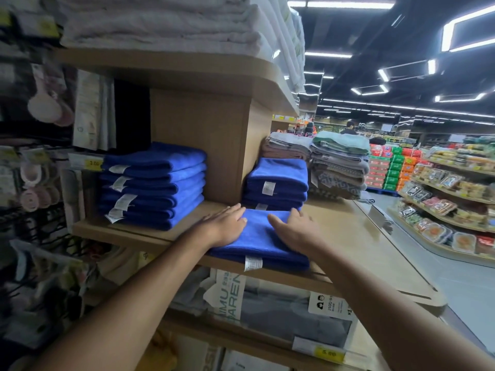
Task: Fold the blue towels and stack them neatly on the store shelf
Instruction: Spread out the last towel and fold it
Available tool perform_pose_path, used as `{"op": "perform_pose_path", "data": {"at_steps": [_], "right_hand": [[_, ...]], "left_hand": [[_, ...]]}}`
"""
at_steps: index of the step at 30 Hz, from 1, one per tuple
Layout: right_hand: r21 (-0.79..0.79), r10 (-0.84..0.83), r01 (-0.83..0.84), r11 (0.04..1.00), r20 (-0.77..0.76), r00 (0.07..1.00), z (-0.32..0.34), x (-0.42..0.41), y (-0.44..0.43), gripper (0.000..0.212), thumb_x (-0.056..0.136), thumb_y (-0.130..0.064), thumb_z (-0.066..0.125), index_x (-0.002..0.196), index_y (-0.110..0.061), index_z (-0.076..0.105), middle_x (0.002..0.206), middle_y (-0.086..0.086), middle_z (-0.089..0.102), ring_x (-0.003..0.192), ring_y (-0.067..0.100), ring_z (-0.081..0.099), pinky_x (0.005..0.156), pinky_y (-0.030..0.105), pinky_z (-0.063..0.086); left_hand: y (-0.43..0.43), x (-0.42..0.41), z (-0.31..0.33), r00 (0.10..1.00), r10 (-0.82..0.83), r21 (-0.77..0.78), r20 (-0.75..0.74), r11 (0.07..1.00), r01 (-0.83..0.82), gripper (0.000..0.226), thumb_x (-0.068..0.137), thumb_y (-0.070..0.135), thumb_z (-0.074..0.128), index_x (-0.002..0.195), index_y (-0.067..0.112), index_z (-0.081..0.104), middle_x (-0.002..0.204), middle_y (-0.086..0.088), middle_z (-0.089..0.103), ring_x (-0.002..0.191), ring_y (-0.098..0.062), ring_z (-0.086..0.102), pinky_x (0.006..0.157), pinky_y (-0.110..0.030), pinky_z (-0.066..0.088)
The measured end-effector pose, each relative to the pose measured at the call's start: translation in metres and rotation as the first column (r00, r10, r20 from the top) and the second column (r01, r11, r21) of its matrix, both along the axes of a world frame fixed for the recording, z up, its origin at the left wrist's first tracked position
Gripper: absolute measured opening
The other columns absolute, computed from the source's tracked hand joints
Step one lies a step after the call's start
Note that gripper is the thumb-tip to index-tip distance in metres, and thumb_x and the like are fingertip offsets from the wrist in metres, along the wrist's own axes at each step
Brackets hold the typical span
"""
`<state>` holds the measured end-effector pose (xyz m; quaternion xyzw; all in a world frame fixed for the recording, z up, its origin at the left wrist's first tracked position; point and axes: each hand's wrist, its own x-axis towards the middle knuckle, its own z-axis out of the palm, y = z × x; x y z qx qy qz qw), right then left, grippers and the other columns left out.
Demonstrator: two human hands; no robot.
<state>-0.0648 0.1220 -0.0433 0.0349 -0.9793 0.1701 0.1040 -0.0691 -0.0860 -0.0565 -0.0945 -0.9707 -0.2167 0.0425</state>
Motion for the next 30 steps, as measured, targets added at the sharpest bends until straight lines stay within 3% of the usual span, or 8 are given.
{"op": "perform_pose_path", "data": {"at_steps": [7, 11, 13, 15, 17, 19, 22, 30], "right_hand": [[-0.374, 0.028, -0.015, 0.927, 0.029, 0.999, 0.01, -0.001, 0.008, 0.038, 0.081, -0.045, 0.067, 0.107, -0.021, 0.057, 0.106, 0.002, 0.067, 0.095, 0.022, 0.065, 0.085, 0.04, 0.053], [-0.737, 0.142, -0.199, 0.645, -0.141, 0.98, 0.021, 0.007, 0.003, 0.028, 0.081, -0.016, 0.075, 0.099, -0.027, 0.055, 0.1, 0.001, 0.067, 0.081, 0.008, 0.068, 0.064, 0.027, 0.057], [-0.833, 0.161, -0.284, 0.475, -0.235, 0.959, 0.035, 0.01, 0.006, 0.031, 0.083, -0.007, 0.074, 0.101, -0.027, 0.058, 0.1, 0.001, 0.07, 0.075, 0.004, 0.071, 0.058, 0.02, 0.055], [-0.856, 0.156, -0.33, 0.397, -0.292, 0.944, 0.053, 0.01, 0.013, 0.033, 0.085, -0.005, 0.073, 0.107, -0.026, 0.06, 0.1, 0.003, 0.073, 0.074, 0.008, 0.073, 0.058, 0.022, 0.056], [-0.86, 0.131, -0.351, 0.37, -0.325, 0.936, 0.074, 0.007, 0.021, 0.035, 0.086, -0.006, 0.073, 0.115, -0.021, 0.06, 0.102, 0.006, 0.073, 0.078, 0.014, 0.071, 0.06, 0.025, 0.056], [-0.855, 0.107, -0.355, 0.377, -0.341, 0.934, 0.095, 0.001, 0.03, 0.035, 0.087, -0.007, 0.072, 0.119, -0.015, 0.059, 0.104, 0.008, 0.071, 0.081, 0.016, 0.069, 0.063, 0.026, 0.056], [-0.87, 0.105, -0.327, 0.369, -0.311, 0.945, 0.12, -0.017, 0.043, 0.033, 0.088, -0.012, 0.072, 0.119, -0.011, 0.062, 0.107, 0.012, 0.072, 0.082, 0.019, 0.069, 0.065, 0.028, 0.055], [-0.952, 0.055, -0.046, 0.302, -0.031, 0.998, 0.151, -0.112, 0.059, 0.029, 0.085, -0.027, 0.08, 0.105, -0.012, 0.065, 0.108, 0.007, 0.071, 0.094, 0.025, 0.071, 0.072, 0.039, 0.059]], "left_hand": [[-0.002, 0.005, -0.001, 0.999, 0.013, 0.139, -0.052, 0.99, -0.005, 0.067, 0.096, 0.049, 0.034, 0.16, 0.036, 0.016, 0.169, 0.011, 0.006, 0.155, -0.013, 0.011, 0.125, -0.04, 0.012], [-0.001, 0.004, -0.001, 0.997, 0.037, 0.379, -0.065, 0.925, -0.009, 0.086, 0.1, 0.036, 0.054, 0.161, 0.031, -0.007, 0.17, -0.001, 0.005, 0.154, -0.021, 0.016, 0.122, -0.035, 0.019], [0.002, 0.007, 0.007, 0.997, 0.056, 0.617, -0.057, 0.787, -0.009, 0.102, 0.096, 0.031, 0.066, 0.16, 0.027, -0.014, 0.166, -0.006, 0.021, 0.148, -0.024, 0.031, 0.112, -0.03, 0.029], [0.002, 0.011, 0.018, 0.998, 0.019, 0.882, 0.06, 0.467, -0.061, 0.11, 0.09, 0.029, 0.075, 0.16, 0.027, -0.01, 0.158, -0.01, 0.038, 0.134, -0.026, 0.051, 0.105, -0.037, 0.044], [0.0, 0.016, 0.031, 0.956, -0.229, 0.974, 0.183, 0.174, -0.144, 0.094, 0.083, 0.035, 0.081, 0.158, 0.023, 0.025, 0.141, -0.012, 0.06, 0.116, -0.027, 0.066, 0.09, -0.043, 0.057], [0.001, 0.021, 0.04, 0.898, -0.378, 0.963, 0.228, 0.226, -0.149, 0.072, 0.076, 0.041, 0.084, 0.138, 0.017, 0.056, 0.124, -0.01, 0.072, 0.108, -0.028, 0.071, 0.085, -0.041, 0.06], [0.012, 0.012, 0.054, 0.895, -0.382, 0.951, 0.229, 0.285, -0.122, 0.056, 0.077, 0.03, 0.08, 0.128, 0.014, 0.063, 0.116, -0.008, 0.074, 0.099, -0.026, 0.072, 0.082, -0.039, 0.061], [0.044, -0.052, 0.11, 0.938, -0.255, 0.967, 0.235, -0.036, -0.252, 0.021, 0.091, 0.018, 0.07, 0.109, 0.009, 0.062, 0.105, -0.017, 0.069, 0.1, -0.033, 0.069, 0.075, -0.043, 0.063]]}}
